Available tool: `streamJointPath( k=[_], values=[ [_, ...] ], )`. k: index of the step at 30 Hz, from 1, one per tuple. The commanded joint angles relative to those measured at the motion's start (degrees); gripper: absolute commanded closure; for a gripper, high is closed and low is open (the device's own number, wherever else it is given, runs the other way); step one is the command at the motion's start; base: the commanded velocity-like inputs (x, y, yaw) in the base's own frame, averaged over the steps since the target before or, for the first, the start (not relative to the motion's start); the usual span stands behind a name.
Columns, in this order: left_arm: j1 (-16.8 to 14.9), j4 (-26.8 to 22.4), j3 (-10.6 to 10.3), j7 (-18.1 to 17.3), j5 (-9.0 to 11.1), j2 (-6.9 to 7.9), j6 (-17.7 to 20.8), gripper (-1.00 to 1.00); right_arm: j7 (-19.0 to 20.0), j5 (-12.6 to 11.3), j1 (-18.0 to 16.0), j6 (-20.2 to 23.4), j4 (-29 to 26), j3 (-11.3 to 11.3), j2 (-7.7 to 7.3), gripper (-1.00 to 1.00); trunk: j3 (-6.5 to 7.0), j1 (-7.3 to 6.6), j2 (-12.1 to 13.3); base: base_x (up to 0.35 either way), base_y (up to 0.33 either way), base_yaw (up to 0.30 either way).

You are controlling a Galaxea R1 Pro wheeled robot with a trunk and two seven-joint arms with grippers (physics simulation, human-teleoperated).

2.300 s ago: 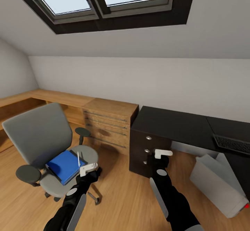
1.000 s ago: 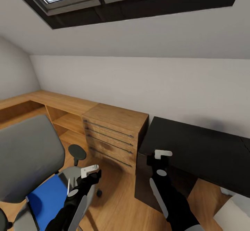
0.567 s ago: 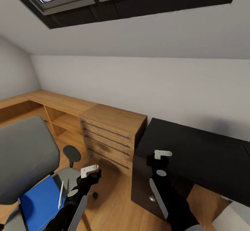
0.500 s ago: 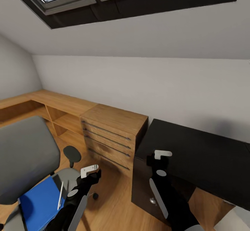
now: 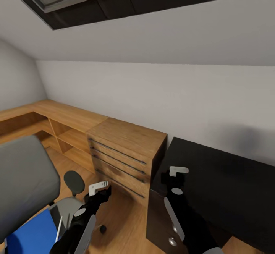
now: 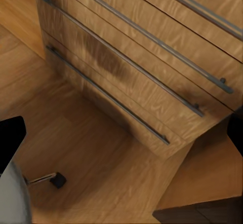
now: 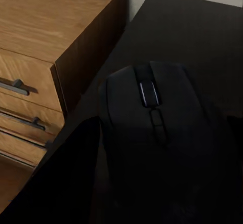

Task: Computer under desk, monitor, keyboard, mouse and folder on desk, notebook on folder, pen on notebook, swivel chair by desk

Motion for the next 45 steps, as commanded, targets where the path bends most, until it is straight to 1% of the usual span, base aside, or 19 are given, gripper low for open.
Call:
streamJointPath(
  k=[1,7,9,11,13,17,23,26,28,29,30,31,34,37,40,41,43,44,45],
  values=[
    [-0.03,-0.09,-0.12,0.46,0.60,0.01,0.21,-1.00,-0.40,-0.57,-0.05,0.14,-0.05,0.15,-0.03,1.00,-0.06,0.03,-0.03,0.240,-0.027,0.000],
    [-0.03,-0.09,-0.12,0.46,0.57,0.02,0.21,-1.00,0.26,-0.79,-0.05,-0.42,2.25,0.24,-0.01,1.00,-0.23,0.03,-0.03,0.083,-0.012,0.081],
    [-0.03,-0.09,-0.12,0.46,0.60,0.02,0.21,-1.00,1.56,-0.87,-0.05,-0.77,2.68,0.22,-0.06,1.00,-0.27,0.03,-0.03,0.013,-0.002,0.066],
    [-0.03,-0.14,-0.12,0.46,0.62,0.02,0.21,-1.00,4.21,-0.67,-0.05,-1.02,2.97,0.09,-0.15,1.00,-0.30,0.03,-0.03,0.006,-0.001,0.031],
    [-0.03,-0.16,-0.12,0.46,0.63,0.02,0.21,-1.00,5.77,-0.60,-0.05,-1.12,3.06,-0.06,-0.29,1.00,-0.31,0.03,-0.03,0.003,0.000,0.016],
    [-0.03,-0.17,-0.12,0.46,0.64,0.02,0.21,-1.00,6.77,-0.75,-0.05,-0.99,3.96,-0.49,-0.74,1.00,-0.32,0.03,-0.03,0.001,0.000,0.006],
    [-0.03,-0.18,-0.12,0.46,0.71,0.01,0.21,-1.00,7.38,-0.96,-0.18,-0.63,5.67,-2.57,-1.20,1.00,-0.32,0.03,-0.03,0.000,0.000,0.001],
    [-0.03,-0.18,-0.12,0.46,0.72,0.00,0.21,-1.00,7.50,-0.97,-0.27,-0.61,6.61,-4.06,-1.24,1.00,-0.32,0.03,-0.03,0.000,0.000,0.000],
    [-0.03,-0.18,-0.12,0.46,0.72,0.00,0.21,-1.00,7.63,-0.98,-0.44,-0.83,8.62,-5.72,-1.32,1.00,-0.32,0.03,-0.03,0.000,0.000,0.000],
    [-0.03,-0.18,-0.12,0.46,0.72,0.01,0.21,-1.00,7.66,-0.98,-0.48,-0.88,9.32,-6.10,-1.38,1.00,-0.32,0.03,-0.03,0.000,0.000,0.000],
    [-0.03,-0.18,-0.12,0.46,0.73,-0.01,0.21,-1.00,7.76,-1.03,-0.89,-1.05,11.65,-6.93,-1.82,1.00,-0.32,0.03,-0.03,0.000,0.000,0.000],
    [-0.03,-0.18,-0.12,0.46,0.70,-0.04,0.21,-1.00,7.97,-1.19,-2.29,-1.47,14.63,-7.48,-2.85,1.00,-0.32,0.03,-0.03,0.000,0.000,0.000],
    [-0.03,-0.18,-0.12,0.46,0.65,-0.06,0.21,-1.00,9.11,-1.39,-3.95,-2.77,18.03,-7.82,-4.03,1.00,-0.32,0.03,-0.03,0.000,0.000,0.000],
    [-0.03,-0.18,-0.12,0.46,0.64,-0.06,0.15,-1.00,10.05,-1.42,-4.64,-3.00,19.68,-7.86,-4.24,1.00,-0.32,0.03,-0.03,0.000,0.000,0.000],
    [-0.03,-0.18,-0.12,0.46,0.64,-0.06,0.12,-1.00,11.67,-2.00,-7.40,-3.16,24.86,-7.95,-4.69,1.00,-0.32,0.03,-0.03,0.000,0.000,0.000],
    [-0.03,-0.18,-0.12,0.46,0.64,-0.06,0.12,-1.00,15.09,-4.70,-10.72,-3.35,31.10,-7.95,-5.94,1.00,-0.32,0.03,-0.03,0.000,0.000,0.000],
    [-0.03,-0.18,-0.12,0.46,0.64,-0.06,0.12,-1.00,17.29,-6.35,-13.69,-3.85,36.95,-7.96,-6.90,1.00,-0.32,0.03,-0.03,0.000,0.000,0.000],
    [-0.03,-0.18,-0.12,0.46,0.64,-0.06,0.12,-1.00,18.05,-6.95,-15.40,-5.18,40.44,-7.97,-7.45,1.00,-0.32,0.03,-0.03,0.000,0.000,0.000],
    [-0.03,-0.18,-0.12,0.46,0.64,-0.06,0.12,-1.00,18.31,-7.18,-16.22,-6.28,42.21,-7.95,-7.66,1.00,-0.32,0.03,-0.03,0.000,0.000,0.000]
  ],
)
